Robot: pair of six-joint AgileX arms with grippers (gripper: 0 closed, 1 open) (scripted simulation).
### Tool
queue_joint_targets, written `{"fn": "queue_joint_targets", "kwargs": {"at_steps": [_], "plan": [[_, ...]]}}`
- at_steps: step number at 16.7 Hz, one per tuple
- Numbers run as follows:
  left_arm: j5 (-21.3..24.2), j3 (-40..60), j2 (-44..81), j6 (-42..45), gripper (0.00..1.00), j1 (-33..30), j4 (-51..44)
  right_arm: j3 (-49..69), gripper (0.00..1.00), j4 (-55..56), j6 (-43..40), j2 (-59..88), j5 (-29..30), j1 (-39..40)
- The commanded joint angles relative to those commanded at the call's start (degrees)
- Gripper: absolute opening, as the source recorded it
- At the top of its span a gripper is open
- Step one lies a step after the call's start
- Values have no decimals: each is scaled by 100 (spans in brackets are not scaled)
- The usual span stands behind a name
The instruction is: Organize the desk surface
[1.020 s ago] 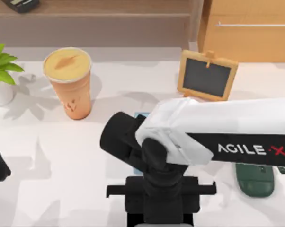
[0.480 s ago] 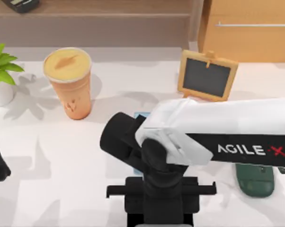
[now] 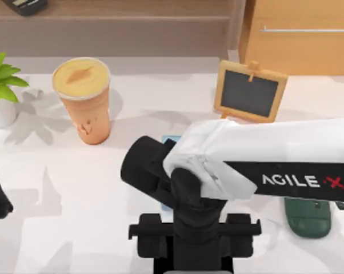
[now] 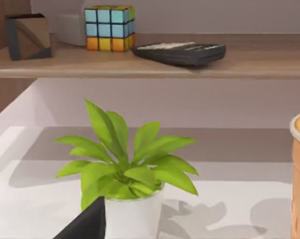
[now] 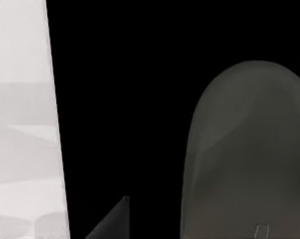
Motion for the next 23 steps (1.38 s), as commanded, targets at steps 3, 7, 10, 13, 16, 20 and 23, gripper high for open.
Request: {"fn": "queue_joint_targets", "kwargs": {"at_steps": [3, 7, 10, 13, 16, 20, 23], "plan": [[0, 0, 0, 0, 100, 0, 0, 0, 100, 0, 0, 0, 0, 0], [0, 0, 0, 0, 100, 0, 0, 1, 100, -1, 0, -4, 0, -1], [0, 0, 0, 0, 100, 0, 0, 162, 100, 49, 146, -110, -14, -131], [0, 0, 0, 0, 100, 0, 0, 648, 100, 203, 714, -354, -48, -671], [0, 0, 0, 0, 100, 0, 0, 1212, 100, 356, 1605, -564, -74, -1599], [0, 0, 0, 0, 100, 0, 0, 1784, 100, 391, 3092, -682, -89, -3253], [0, 0, 0, 0, 100, 0, 0, 1908, 100, 184, 4272, -612, -78, -4651]]}}
